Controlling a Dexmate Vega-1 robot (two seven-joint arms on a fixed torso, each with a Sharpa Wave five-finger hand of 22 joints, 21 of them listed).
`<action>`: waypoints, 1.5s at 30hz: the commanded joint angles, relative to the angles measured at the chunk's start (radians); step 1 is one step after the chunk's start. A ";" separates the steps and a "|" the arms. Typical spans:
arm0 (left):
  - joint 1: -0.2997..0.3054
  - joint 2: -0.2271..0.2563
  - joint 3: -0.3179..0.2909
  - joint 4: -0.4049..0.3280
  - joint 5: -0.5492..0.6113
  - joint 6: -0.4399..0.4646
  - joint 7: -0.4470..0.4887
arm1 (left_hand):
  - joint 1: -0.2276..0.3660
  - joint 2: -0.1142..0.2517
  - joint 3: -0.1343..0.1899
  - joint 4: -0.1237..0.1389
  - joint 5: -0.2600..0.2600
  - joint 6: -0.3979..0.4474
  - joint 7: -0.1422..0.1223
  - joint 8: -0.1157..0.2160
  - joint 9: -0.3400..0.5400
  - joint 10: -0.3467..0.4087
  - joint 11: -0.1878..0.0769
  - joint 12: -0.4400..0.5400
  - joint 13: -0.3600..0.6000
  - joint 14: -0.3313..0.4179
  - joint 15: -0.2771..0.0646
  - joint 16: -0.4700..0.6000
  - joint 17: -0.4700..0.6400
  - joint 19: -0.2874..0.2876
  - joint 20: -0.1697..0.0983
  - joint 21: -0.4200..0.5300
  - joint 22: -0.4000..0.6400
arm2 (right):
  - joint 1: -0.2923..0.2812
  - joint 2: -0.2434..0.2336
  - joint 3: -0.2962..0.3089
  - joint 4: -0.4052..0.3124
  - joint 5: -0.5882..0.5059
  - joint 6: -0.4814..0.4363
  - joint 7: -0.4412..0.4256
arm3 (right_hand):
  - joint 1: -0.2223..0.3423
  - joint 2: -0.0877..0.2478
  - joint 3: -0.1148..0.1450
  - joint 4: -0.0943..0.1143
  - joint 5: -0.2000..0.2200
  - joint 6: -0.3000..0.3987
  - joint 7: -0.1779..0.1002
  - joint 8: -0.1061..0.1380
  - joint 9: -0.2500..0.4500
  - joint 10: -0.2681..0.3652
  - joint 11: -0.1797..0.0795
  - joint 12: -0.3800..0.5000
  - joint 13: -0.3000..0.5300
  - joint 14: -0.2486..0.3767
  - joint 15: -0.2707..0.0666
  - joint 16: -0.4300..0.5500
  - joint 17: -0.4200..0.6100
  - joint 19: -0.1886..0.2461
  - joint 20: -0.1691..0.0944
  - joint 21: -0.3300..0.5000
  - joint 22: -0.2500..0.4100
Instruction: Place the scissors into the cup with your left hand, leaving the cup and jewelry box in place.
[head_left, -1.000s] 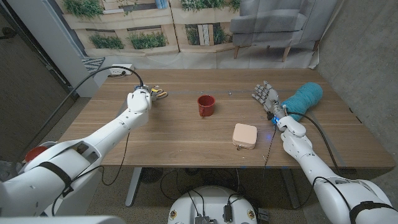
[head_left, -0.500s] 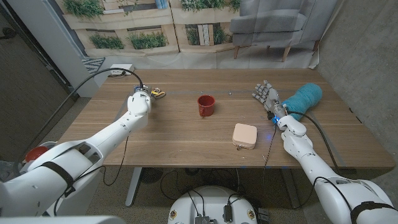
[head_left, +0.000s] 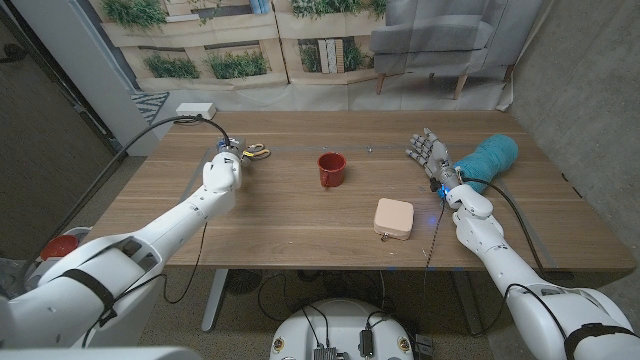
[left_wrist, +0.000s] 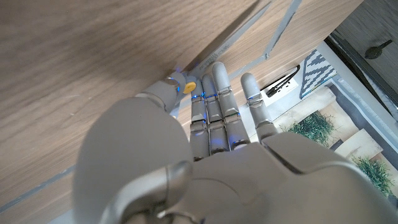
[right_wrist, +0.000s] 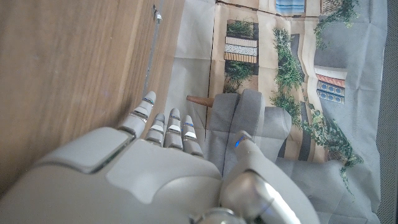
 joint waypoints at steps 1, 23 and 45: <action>0.037 0.010 -0.045 -0.053 -0.023 -0.025 0.073 | 0.011 0.002 0.000 0.003 0.009 0.158 -0.002 0.091 0.104 0.085 -0.080 0.009 0.010 0.029 -0.017 0.003 0.007 0.008 0.005 0.012 0.001 | 0.001 0.000 -0.002 0.004 -0.002 0.003 -0.001 | -0.001 -0.003 0.004 0.002 0.010 -0.001 0.001 -0.004 0.004 0.014 0.000 -0.001 0.002 0.008 0.002 0.002 0.003 0.009 -0.002 0.005 0.005; 0.125 0.005 -0.138 -0.144 -0.059 -0.077 0.254 | 0.015 -0.011 0.003 0.002 0.016 0.172 -0.012 0.133 0.189 0.115 -0.093 0.021 0.006 0.067 -0.032 -0.007 0.021 0.027 0.002 0.049 -0.011 | -0.005 -0.009 -0.009 -0.021 -0.012 -0.009 -0.012 | -0.003 -0.004 0.005 0.002 0.010 -0.001 0.002 -0.004 0.004 0.014 0.001 -0.002 0.002 0.007 0.002 0.000 0.003 0.009 -0.003 0.004 0.005; 0.174 -0.005 -0.205 -0.210 -0.107 -0.153 0.321 | 0.010 -0.016 0.007 0.005 0.019 0.177 -0.019 0.151 0.237 0.127 -0.096 0.022 0.004 0.086 -0.038 -0.021 0.030 0.034 0.002 0.065 -0.022 | -0.001 -0.015 -0.019 -0.032 -0.021 -0.024 -0.023 | -0.005 -0.005 0.005 0.001 0.011 0.000 0.004 -0.004 0.004 0.014 0.000 -0.003 0.002 0.007 0.003 -0.001 0.003 0.008 -0.002 0.003 0.005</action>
